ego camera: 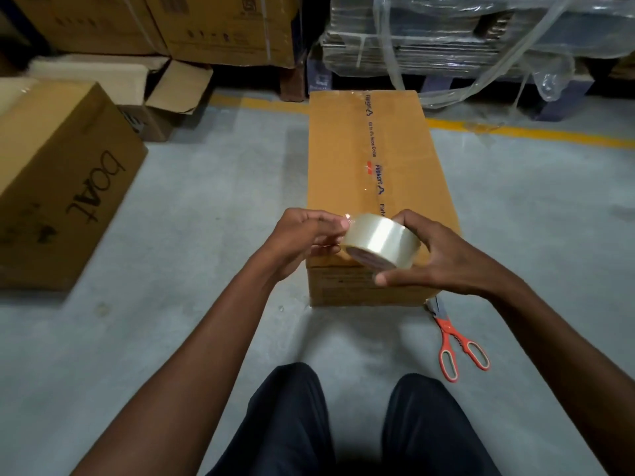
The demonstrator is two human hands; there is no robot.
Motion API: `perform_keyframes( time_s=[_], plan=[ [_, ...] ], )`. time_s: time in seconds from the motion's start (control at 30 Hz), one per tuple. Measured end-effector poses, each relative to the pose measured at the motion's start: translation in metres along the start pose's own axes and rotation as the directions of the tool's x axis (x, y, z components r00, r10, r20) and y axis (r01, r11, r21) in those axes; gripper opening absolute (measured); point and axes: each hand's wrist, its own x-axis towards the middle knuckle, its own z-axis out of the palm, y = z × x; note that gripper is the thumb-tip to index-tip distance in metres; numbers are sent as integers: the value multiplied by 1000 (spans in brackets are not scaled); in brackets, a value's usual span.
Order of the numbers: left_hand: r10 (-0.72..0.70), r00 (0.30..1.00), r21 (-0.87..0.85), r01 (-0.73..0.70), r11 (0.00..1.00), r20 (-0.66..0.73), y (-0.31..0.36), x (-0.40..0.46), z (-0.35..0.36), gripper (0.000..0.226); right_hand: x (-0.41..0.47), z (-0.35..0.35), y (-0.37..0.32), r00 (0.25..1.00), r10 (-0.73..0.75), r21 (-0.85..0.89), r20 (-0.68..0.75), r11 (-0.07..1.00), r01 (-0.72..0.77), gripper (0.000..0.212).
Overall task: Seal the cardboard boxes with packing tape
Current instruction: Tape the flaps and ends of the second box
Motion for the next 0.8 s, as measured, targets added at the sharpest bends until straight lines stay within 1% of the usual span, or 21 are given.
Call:
perform_keyframes(
  time_s=[0.03, 0.07, 0.1, 0.2, 0.27, 0.33, 0.4, 0.5, 0.57, 0.6, 0.67, 0.73, 0.8],
  plan=[
    [-10, 999, -13, 9, 1000, -31, 0, -1, -3, 18, 4, 5, 1, 1000, -1, -71, -11, 997, 0, 66],
    [-15, 997, -26, 13, 1000, -76, -1, -1, -6, 17, 9, 11, 3, 1000, -14, -142, -26, 990, 10, 71],
    [-18, 992, -37, 14, 999, -126, -3, -3, -8, 16, 15, 17, 6, 998, -40, -184, -44, 982, 31, 70],
    [-2, 967, -43, -9, 999, -253, -16, -9, -6, 11, 27, 22, 12, 983, -161, -232, -90, 963, 137, 59],
    [13, 938, -68, -39, 997, -347, -31, -14, -6, 10, 30, 17, 10, 965, -249, -278, -83, 936, 218, 54],
    [2, 903, -119, -59, 991, -430, -44, -20, -11, 14, 28, 8, 10, 954, -295, -380, -52, 890, 254, 57],
    [-6, 883, -153, -74, 985, -468, -55, -26, -14, 15, 23, -1, 16, 963, -266, -455, -32, 862, 223, 65],
    [-36, 856, -180, -67, 981, -516, -65, -34, -9, 9, 15, -5, 27, 976, -219, -528, 16, 827, 194, 54],
    [-102, 815, -248, -53, 967, -570, -68, -37, -10, 5, 10, -12, 33, 980, -199, -560, 32, 808, 182, 51],
    [-141, 783, -288, -51, 956, -606, -71, -39, -16, 5, 6, -19, 37, 982, -190, -567, 22, 806, 169, 50],
    [-193, 731, -337, -54, 940, -654, -78, -41, -34, 7, -5, -38, 47, 981, -190, -590, -40, 797, 130, 44],
    [-175, 720, -306, -55, 950, -671, -85, -41, -44, 11, -16, -51, 55, 978, -166, -596, -125, 801, 60, 40],
    [-119, 722, -241, -69, 968, -682, -90, -38, -40, 14, -22, -54, 60, 980, -133, -587, -151, 809, 19, 39]
  ],
)
